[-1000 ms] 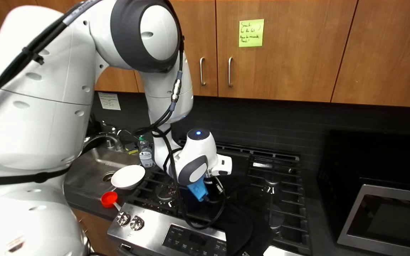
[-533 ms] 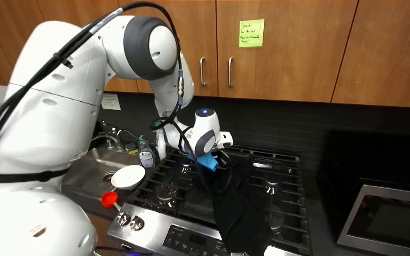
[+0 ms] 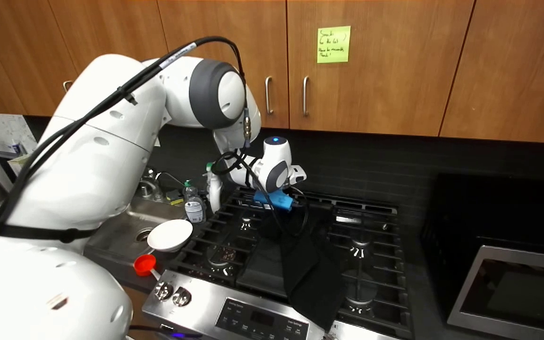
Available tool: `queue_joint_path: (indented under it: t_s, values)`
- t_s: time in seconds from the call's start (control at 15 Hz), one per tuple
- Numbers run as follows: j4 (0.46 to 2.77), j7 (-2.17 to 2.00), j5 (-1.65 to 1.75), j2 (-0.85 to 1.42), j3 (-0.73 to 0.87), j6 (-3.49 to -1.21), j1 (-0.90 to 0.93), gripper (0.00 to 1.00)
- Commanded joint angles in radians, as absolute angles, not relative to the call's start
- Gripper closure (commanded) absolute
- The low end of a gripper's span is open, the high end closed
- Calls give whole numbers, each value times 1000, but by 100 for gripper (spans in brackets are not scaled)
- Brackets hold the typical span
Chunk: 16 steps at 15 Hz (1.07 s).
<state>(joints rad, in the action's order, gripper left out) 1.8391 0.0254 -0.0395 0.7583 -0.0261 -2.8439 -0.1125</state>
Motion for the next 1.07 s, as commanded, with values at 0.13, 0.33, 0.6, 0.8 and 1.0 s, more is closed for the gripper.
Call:
queue_joint_path:
  t_s: [0.13,0.33,0.6,0.8,1.0]
  values:
    - [1679,84,-27,850,-41,-2790,-101,96]
    - [1690,90,-33,848,-37,-2813,-112,96]
    - [1825,70,-58,788,-29,-2896,-147,96]
    - [1970,41,-105,742,-34,-3024,-186,96]
    - [2094,23,-147,708,-64,-3127,-240,96]
